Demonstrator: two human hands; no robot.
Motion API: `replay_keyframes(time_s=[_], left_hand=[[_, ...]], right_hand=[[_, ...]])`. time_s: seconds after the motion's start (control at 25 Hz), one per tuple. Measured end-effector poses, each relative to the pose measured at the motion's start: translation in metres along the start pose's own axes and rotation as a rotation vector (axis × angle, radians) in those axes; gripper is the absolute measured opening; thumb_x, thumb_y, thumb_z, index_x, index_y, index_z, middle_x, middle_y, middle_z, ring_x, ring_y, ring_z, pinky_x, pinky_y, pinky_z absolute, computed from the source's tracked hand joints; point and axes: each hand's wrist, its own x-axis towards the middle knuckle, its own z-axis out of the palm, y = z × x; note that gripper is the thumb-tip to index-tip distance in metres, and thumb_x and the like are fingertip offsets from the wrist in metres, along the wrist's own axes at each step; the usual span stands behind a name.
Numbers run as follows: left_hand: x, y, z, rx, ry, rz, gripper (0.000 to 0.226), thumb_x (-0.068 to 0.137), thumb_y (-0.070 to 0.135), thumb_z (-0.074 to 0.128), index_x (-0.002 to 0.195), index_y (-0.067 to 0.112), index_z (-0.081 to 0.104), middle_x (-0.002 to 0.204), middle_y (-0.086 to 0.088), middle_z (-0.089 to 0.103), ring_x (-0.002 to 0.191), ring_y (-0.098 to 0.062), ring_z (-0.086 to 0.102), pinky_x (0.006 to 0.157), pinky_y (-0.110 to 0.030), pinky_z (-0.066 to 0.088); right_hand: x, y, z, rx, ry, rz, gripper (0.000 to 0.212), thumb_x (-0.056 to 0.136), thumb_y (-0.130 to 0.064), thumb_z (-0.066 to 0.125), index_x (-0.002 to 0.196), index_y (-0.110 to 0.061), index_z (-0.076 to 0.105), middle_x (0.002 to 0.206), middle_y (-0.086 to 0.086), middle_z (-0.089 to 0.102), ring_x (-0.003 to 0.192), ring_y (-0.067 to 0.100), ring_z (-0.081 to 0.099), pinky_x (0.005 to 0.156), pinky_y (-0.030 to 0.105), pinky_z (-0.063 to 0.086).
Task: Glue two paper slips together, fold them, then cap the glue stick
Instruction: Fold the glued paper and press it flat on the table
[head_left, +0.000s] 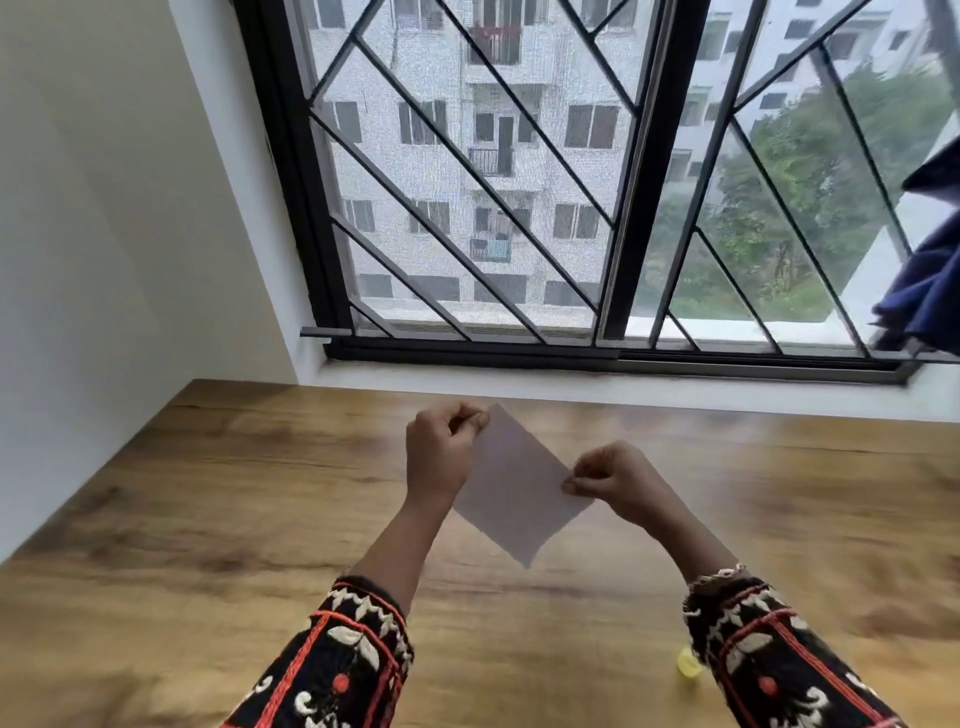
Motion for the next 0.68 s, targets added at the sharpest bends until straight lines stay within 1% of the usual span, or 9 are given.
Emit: replay_keyframes(time_s=[0.04,0.12,0.16,0.2,0.32,0.4,0.52,0.6,0.68], left_hand=[[0.002,-0.004,-0.004,-0.033,0.014,-0.044,0.010,0.082,0.003,0.064,0.073,0.004,0.068,0.065,-0.002,0.063,0.057,0.000,0.053,0.055,-0.018,0.040],[0.004,-0.012,-0.010,-0.062,0.023,-0.104,0.012,0.085,0.006,0.062,0.073,0.007,0.064,0.062,0.001,0.060,0.057,-0.009,0.052,0.049,-0.013,0.038],[0.004,-0.016,-0.013,-0.062,0.019,-0.112,0.013,0.086,0.007,0.061,0.073,0.008,0.062,0.061,0.003,0.058,0.056,-0.011,0.050,0.047,-0.011,0.036],[0.002,-0.020,-0.015,-0.054,0.015,-0.110,0.014,0.087,0.007,0.060,0.073,0.009,0.061,0.059,0.003,0.056,0.055,-0.012,0.049,0.047,-0.012,0.035],[-0.006,-0.033,-0.018,-0.013,-0.004,-0.096,0.014,0.088,0.007,0.058,0.074,0.010,0.059,0.060,-0.002,0.054,0.056,-0.017,0.047,0.053,-0.027,0.036],[-0.011,-0.043,-0.020,-0.021,-0.038,-0.133,0.011,0.088,0.008,0.059,0.077,0.013,0.059,0.066,-0.009,0.057,0.061,-0.018,0.049,0.056,-0.029,0.036],[-0.017,-0.055,-0.018,-0.030,-0.091,-0.202,0.011,0.083,0.007,0.065,0.085,0.012,0.057,0.071,-0.009,0.057,0.067,-0.018,0.054,0.056,-0.023,0.037],[-0.020,-0.058,-0.015,-0.011,-0.056,-0.225,0.017,0.080,0.005,0.068,0.085,0.008,0.052,0.066,-0.004,0.053,0.062,-0.015,0.051,0.054,-0.016,0.037],[-0.023,-0.059,-0.013,0.019,-0.015,-0.253,0.018,0.079,0.004,0.068,0.080,0.006,0.050,0.064,0.000,0.050,0.059,-0.012,0.048,0.052,-0.013,0.037]], right_hand=[[0.000,0.002,0.001,0.028,0.018,0.021,0.018,0.074,-0.004,0.070,0.058,-0.011,0.065,0.054,-0.002,0.057,0.049,-0.003,0.048,0.058,0.024,0.037],[-0.003,0.003,0.005,0.118,0.069,0.053,0.017,0.076,-0.007,0.069,0.059,-0.009,0.064,0.058,0.002,0.057,0.057,0.008,0.049,0.059,0.028,0.035],[-0.004,0.002,0.008,0.180,0.106,0.069,0.017,0.077,-0.007,0.068,0.061,-0.007,0.063,0.058,0.002,0.057,0.056,0.008,0.048,0.058,0.027,0.036],[-0.005,0.000,0.011,0.255,0.147,0.089,0.018,0.079,-0.006,0.066,0.063,-0.006,0.060,0.058,0.002,0.056,0.053,0.007,0.049,0.057,0.024,0.037],[-0.005,-0.004,0.025,0.431,0.247,0.160,0.016,0.085,-0.008,0.060,0.071,-0.005,0.053,0.064,0.009,0.053,0.054,0.016,0.051,0.050,0.025,0.045],[-0.005,-0.002,0.034,0.451,0.319,0.201,0.017,0.086,-0.008,0.058,0.070,-0.007,0.051,0.063,0.009,0.051,0.054,0.020,0.048,0.046,0.026,0.043],[-0.004,0.005,0.042,0.432,0.416,0.242,0.012,0.084,-0.007,0.059,0.074,-0.002,0.056,0.067,0.013,0.056,0.060,0.023,0.051,0.051,0.033,0.045],[-0.007,0.005,0.045,0.476,0.405,0.247,0.003,0.083,-0.002,0.059,0.083,0.001,0.060,0.073,0.014,0.061,0.066,0.025,0.057,0.059,0.038,0.048],[-0.011,0.006,0.049,0.526,0.347,0.249,0.017,0.080,0.006,0.059,0.090,-0.007,0.062,0.076,0.012,0.064,0.071,0.025,0.061,0.064,0.037,0.051]])
